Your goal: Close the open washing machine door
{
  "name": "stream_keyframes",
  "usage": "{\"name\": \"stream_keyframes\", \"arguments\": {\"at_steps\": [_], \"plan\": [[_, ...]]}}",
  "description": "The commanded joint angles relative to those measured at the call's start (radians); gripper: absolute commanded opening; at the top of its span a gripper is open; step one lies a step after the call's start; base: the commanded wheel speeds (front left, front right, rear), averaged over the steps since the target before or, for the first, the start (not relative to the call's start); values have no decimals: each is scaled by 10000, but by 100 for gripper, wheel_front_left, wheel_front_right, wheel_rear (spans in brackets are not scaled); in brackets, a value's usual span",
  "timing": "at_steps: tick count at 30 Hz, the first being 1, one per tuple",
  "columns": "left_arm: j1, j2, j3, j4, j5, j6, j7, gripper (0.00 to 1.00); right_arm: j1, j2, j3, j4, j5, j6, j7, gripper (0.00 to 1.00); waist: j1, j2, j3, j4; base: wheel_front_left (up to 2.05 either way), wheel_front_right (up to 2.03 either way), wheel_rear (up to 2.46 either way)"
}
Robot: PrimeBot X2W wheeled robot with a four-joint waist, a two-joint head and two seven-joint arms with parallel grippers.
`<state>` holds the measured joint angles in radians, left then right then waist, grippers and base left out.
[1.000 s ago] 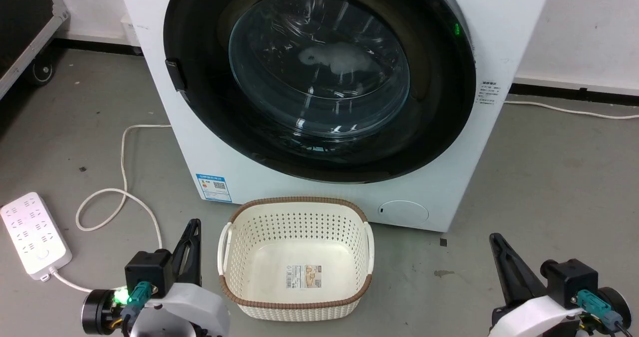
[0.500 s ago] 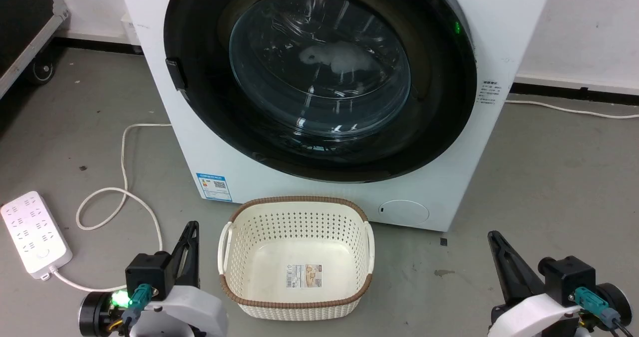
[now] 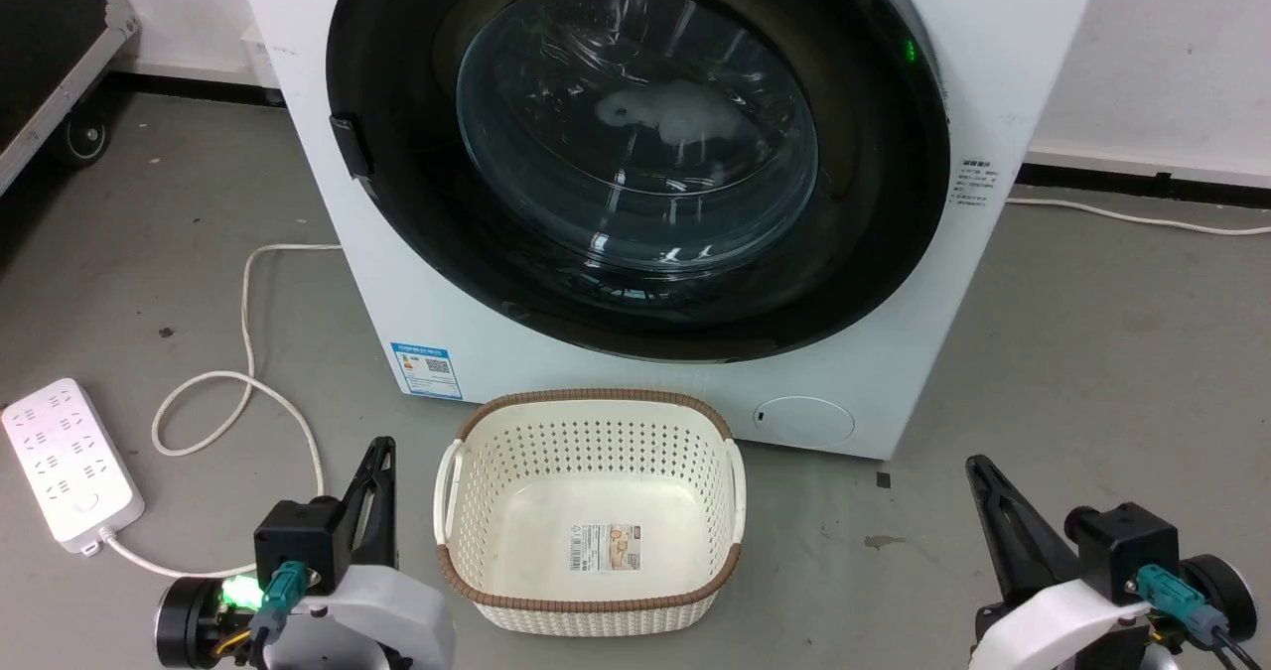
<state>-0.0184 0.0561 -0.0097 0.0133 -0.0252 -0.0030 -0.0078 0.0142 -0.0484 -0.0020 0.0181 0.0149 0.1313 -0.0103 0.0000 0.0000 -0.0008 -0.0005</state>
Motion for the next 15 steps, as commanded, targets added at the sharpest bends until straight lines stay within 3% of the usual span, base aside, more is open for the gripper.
{"name": "stream_keyframes", "arguments": {"at_steps": [1, 15], "plan": [[164, -28, 62, -82, 154, 25, 33, 0, -135, -17, 11, -114, -92, -5, 35, 0, 0, 0, 2, 2, 0, 0, 0], [184, -59, 97, -133, 252, 30, 78, 0, -142, -18, 20, -181, -149, -6, 103, 0, 0, 0, 8, 5, 0, 0, 0]]}}
